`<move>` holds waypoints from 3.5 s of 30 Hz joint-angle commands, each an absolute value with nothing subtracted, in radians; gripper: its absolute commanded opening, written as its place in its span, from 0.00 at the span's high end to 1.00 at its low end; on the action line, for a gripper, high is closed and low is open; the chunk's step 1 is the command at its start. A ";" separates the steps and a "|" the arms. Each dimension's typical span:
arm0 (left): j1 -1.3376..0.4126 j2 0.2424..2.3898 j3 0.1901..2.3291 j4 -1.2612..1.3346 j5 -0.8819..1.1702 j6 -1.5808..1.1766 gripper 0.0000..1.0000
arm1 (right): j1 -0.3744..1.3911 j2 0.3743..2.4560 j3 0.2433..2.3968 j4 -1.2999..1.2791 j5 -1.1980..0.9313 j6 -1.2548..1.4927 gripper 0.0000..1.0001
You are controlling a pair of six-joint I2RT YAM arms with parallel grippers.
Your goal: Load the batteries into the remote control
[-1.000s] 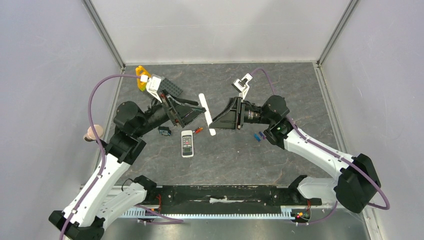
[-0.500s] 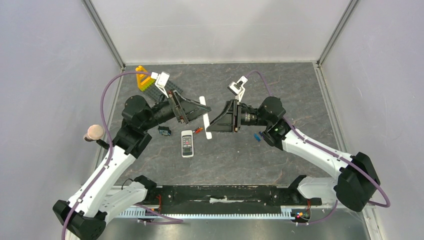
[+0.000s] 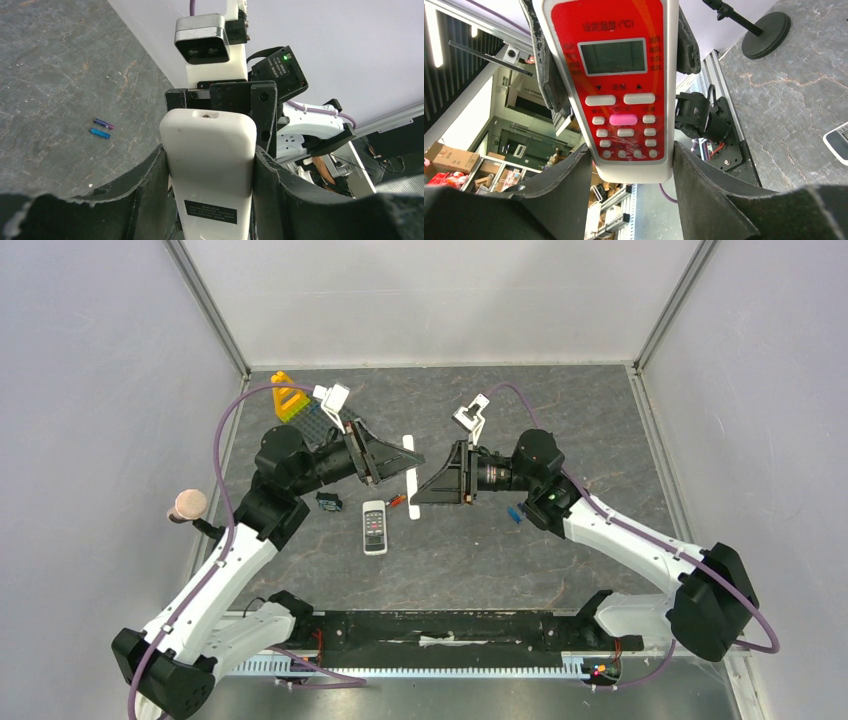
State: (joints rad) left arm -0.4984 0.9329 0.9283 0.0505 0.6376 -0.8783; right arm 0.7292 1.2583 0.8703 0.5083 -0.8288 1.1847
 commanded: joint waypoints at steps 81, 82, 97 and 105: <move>-0.503 0.706 0.761 0.211 0.369 -1.111 0.75 | 0.996 1.159 0.840 0.596 -0.114 1.250 0.76; -0.503 0.708 0.761 0.212 0.366 -1.115 0.81 | 0.994 1.160 0.834 0.599 -0.111 1.252 0.76; -0.503 0.681 0.718 0.299 0.259 -1.256 0.98 | 0.989 1.166 0.731 0.682 -0.077 1.317 0.51; -0.505 0.670 0.718 0.309 0.264 -1.264 0.98 | 0.989 1.170 0.676 0.712 -0.061 1.357 0.70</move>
State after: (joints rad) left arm -0.5060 0.6933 0.7029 0.2039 0.2806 -1.2076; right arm 0.9913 1.1625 0.7090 0.6960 -0.0856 1.3399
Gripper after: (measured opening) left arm 0.282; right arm 0.359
